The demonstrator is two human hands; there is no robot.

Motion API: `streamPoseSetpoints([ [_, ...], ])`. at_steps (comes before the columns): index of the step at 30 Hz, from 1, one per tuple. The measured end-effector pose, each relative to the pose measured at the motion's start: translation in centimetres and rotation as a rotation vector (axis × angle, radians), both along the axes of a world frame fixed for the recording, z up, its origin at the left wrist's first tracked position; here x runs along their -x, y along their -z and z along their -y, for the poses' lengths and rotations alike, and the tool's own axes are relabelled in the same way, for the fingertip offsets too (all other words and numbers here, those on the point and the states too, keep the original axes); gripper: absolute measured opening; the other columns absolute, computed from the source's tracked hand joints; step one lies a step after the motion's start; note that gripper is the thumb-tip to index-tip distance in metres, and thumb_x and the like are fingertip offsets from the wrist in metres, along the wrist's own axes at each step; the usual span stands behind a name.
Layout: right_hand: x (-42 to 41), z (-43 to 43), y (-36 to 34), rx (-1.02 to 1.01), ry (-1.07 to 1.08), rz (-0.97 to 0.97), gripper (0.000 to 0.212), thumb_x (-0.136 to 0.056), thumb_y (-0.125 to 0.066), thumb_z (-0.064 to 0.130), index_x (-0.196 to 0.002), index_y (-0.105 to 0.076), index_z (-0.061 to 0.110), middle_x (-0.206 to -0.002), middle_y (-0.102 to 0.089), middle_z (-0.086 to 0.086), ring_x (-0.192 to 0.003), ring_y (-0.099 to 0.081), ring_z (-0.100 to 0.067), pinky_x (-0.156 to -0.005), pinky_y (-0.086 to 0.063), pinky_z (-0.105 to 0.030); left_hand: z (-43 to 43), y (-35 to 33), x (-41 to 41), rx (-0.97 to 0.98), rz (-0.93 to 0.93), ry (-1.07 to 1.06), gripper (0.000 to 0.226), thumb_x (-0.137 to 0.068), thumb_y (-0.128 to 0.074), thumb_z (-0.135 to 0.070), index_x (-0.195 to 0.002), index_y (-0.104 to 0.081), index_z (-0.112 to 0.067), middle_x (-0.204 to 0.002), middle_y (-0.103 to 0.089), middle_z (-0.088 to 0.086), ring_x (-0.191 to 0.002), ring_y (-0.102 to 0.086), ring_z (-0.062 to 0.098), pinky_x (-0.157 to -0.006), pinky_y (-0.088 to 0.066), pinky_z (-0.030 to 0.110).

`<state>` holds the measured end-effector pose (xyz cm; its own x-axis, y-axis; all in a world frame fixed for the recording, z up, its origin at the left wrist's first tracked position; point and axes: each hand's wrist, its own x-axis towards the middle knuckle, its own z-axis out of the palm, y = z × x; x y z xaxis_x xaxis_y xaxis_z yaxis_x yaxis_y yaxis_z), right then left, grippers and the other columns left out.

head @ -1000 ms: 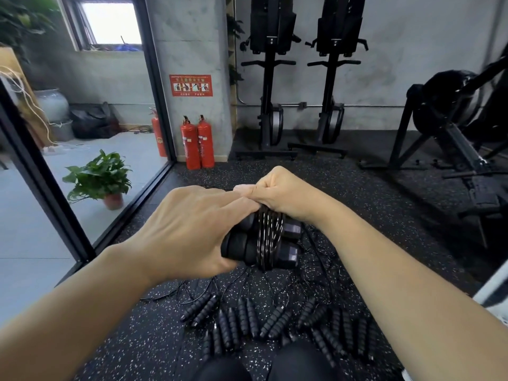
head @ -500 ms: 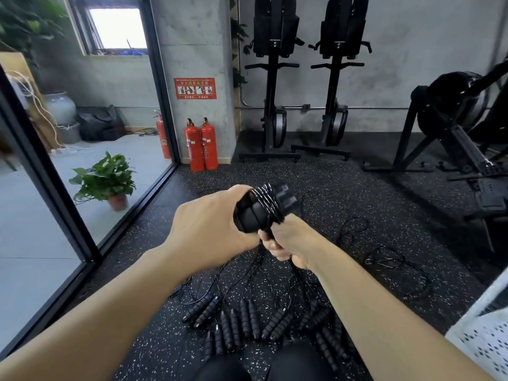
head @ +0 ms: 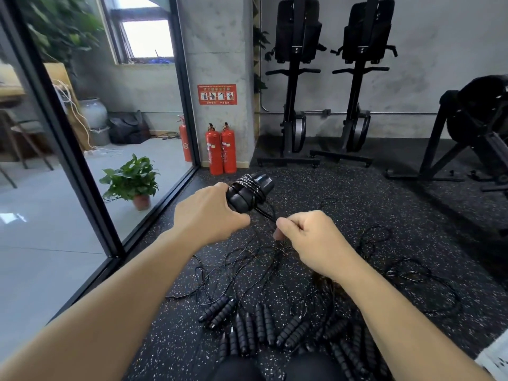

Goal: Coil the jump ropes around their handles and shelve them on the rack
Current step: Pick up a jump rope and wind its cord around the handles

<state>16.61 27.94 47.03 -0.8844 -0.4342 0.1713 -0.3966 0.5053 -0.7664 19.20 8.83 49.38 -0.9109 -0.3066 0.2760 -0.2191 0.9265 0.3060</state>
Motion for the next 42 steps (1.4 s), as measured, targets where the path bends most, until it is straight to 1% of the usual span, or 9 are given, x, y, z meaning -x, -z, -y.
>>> streamPoseSetpoints([
  [6, -2.7, -0.9, -2.4, -0.193, 0.111, -0.14, 0.043, -0.099, -0.042, 0.041, -0.068, -0.065, 0.022, -0.036, -0.045, 0.014, -0.045, -0.043, -0.008, -0.055, -0.039, -0.028, 0.9, 0.3, 0.0, 0.028, 0.031, -0.063, 0.03, -0.072, -0.065, -0.047, -0.085, -0.053, -0.022, -0.076, -0.06, -0.007, -0.075, -0.06, 0.02, -0.067, -0.05, 0.031],
  [10, -5.0, -0.4, -5.0, -0.366, 0.123, -0.328, 0.046, -0.101, -0.032, 0.045, -0.079, -0.063, 0.02, -0.067, -0.061, 0.006, -0.07, -0.059, -0.017, -0.071, -0.048, -0.033, 0.0, -0.2, 0.0, 0.095, 0.042, -0.081, 0.028, -0.074, -0.063, -0.046, -0.083, -0.052, -0.021, -0.073, -0.054, -0.006, -0.072, -0.058, 0.024, -0.06, -0.04, 0.029],
  [16, -4.5, 0.8, -8.8, -0.502, 0.168, -0.68, 0.051, -0.099, -0.038, 0.049, -0.058, -0.03, 0.019, -0.063, -0.039, 0.004, -0.067, -0.046, -0.025, -0.057, -0.028, -0.031, -2.4, -0.6, -0.7, 0.304, 0.056, 0.02, 0.029, -0.082, -0.058, -0.047, -0.076, -0.043, -0.022, -0.07, -0.048, -0.005, -0.074, -0.055, 0.025, -0.06, -0.036, 0.03],
  [20, -2.6, 1.2, -10.3, -0.548, 0.186, -0.84, 0.056, -0.096, -0.045, 0.05, -0.054, -0.027, 0.018, -0.058, -0.03, 0.005, -0.066, -0.041, -0.023, -0.048, -0.015, -0.025, -3.8, -1.0, -1.7, 0.454, 0.05, 0.135, 0.027, -0.08, -0.06, -0.047, -0.085, -0.046, -0.025, -0.068, -0.046, -0.007, -0.07, -0.054, 0.023, -0.058, -0.037, 0.029],
  [25, -1.2, 1.4, -10.5, -0.56, 0.105, -0.923, 0.059, -0.095, -0.044, 0.052, -0.051, -0.027, 0.017, -0.054, -0.031, 0.004, -0.061, -0.041, -0.021, -0.049, -0.018, -0.024, -5.3, -1.4, -2.9, 0.6, -0.011, 0.299, 0.031, -0.081, -0.056, -0.052, -0.095, -0.047, -0.025, -0.07, -0.045, -0.008, -0.068, -0.054, 0.02, -0.057, -0.039, 0.029],
  [30, 1.0, 0.4, -9.3, -0.531, 0.03, -0.813, 0.062, -0.094, -0.044, 0.056, -0.046, -0.038, 0.017, -0.05, -0.037, 0.004, -0.05, -0.036, -0.01, -0.056, -0.029, -0.027, -5.5, -2.0, -4.3, 0.681, -0.137, 0.474, 0.033, -0.08, -0.052, -0.052, -0.091, -0.034, -0.026, -0.076, -0.041, -0.011, -0.079, -0.06, 0.017, -0.056, -0.038, 0.029],
  [34, 2.4, -0.3, -8.3, -0.448, -0.026, -0.563, 0.072, -0.091, -0.052, 0.057, -0.034, -0.043, 0.014, -0.033, -0.037, 0.004, -0.043, -0.035, -0.011, -0.05, -0.024, -0.027, -4.9, -1.9, -4.2, 0.686, -0.283, 0.589, 0.042, -0.061, -0.066, -0.045, -0.078, -0.033, -0.026, -0.063, -0.037, -0.014, -0.055, -0.053, 0.015, -0.045, -0.024, 0.025],
  [38, 3.1, -0.5, -7.7, -0.199, -0.172, -0.194, 0.069, -0.088, -0.064, 0.047, -0.037, -0.03, 0.016, -0.035, -0.02, 0.009, -0.037, -0.021, -0.011, -0.048, -0.024, -0.025, -4.8, -1.6, -4.1, 0.606, -0.315, 0.658, 0.04, -0.057, -0.068, -0.037, -0.076, -0.035, -0.024, -0.063, -0.046, -0.011, -0.053, -0.049, 0.018, -0.044, -0.035, 0.029],
  [42, 3.4, -1.0, -6.5, -0.044, -0.238, 0.096, 0.06, -0.088, -0.065, 0.043, -0.047, -0.031, 0.016, -0.04, -0.022, 0.008, -0.037, -0.02, -0.009, -0.048, -0.026, -0.022, -5.4, -2.0, -4.5, 0.498, -0.278, 0.629, 0.032, -0.064, -0.058, -0.04, -0.09, -0.051, -0.022, -0.075, -0.056, -0.011, -0.067, -0.057, 0.019, -0.054, -0.045, 0.033],
])
